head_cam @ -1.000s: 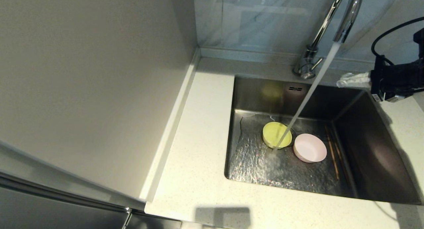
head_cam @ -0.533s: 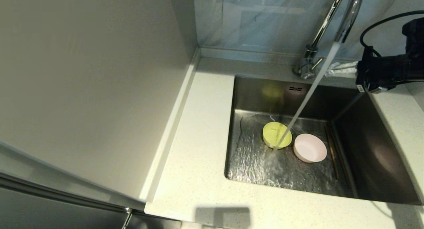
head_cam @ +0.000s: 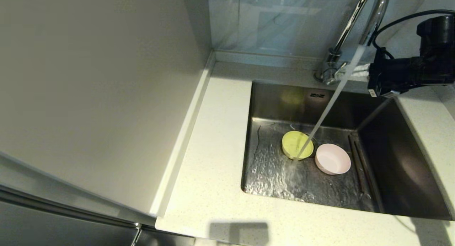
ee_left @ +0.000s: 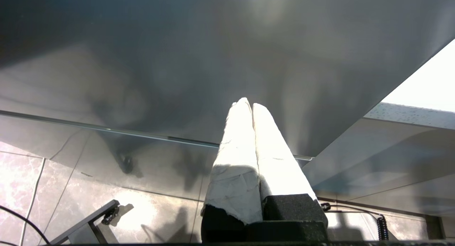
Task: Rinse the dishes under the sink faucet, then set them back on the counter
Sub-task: Turn off the faucet
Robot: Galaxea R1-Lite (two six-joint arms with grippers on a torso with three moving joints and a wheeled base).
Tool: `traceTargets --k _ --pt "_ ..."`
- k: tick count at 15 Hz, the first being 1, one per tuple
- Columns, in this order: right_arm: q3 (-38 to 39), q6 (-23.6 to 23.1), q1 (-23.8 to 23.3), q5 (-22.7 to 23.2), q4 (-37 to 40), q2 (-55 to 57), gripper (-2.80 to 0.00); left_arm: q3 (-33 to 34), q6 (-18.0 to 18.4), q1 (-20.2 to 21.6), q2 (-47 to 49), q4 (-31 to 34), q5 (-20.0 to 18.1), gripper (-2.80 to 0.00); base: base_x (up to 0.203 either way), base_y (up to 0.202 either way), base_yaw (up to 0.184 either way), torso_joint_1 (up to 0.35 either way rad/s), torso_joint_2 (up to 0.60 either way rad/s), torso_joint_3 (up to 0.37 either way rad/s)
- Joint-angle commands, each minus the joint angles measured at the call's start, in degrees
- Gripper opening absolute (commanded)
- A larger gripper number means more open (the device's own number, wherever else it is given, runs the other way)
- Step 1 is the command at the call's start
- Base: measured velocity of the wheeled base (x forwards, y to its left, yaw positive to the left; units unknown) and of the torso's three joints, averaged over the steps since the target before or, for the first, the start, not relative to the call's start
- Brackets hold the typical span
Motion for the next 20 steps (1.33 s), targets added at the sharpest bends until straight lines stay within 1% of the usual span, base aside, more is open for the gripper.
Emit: traceTargets --k 1,3,9,14,16,20 --pt "0.0 2.4 0.6 0.3 -2.4 0.1 -2.80 0.0 0.0 0.0 -0.2 0.0 0.0 -2.80 0.000 0.000 0.000 0.000 0.00 0.000" --pt "0.0 4.2 0.7 0.4 -5.3 0.3 -2.80 0.0 0.0 0.0 -0.2 0.0 0.0 -2.80 0.000 0.000 0.000 0.000 0.00 0.000" --pt "-0.1 4.5 0.8 -0.1 -7.5 0.9 -2.80 0.0 0.0 0.0 -0.2 0.0 0.0 -2.80 0.000 0.000 0.000 0.000 0.00 0.000" --pt "-0.1 4.9 0.7 -7.2 -17.5 0.5 -2.80 0.0 0.0 0.0 -0.2 0.0 0.0 -2.80 0.000 0.000 0.000 0.000 0.00 0.000" --pt "-0.1 4.9 0.7 -7.3 -19.4 0.4 -2.80 0.0 0.0 0.0 -0.2 0.0 0.0 -2.80 0.000 0.000 0.000 0.000 0.00 0.000" --pt "-0.1 5.6 -0.3 -7.2 -19.8 -0.4 -2.80 0.0 0.0 0.0 -0.2 0.0 0.0 -2.80 0.000 0.000 0.000 0.000 0.00 0.000"
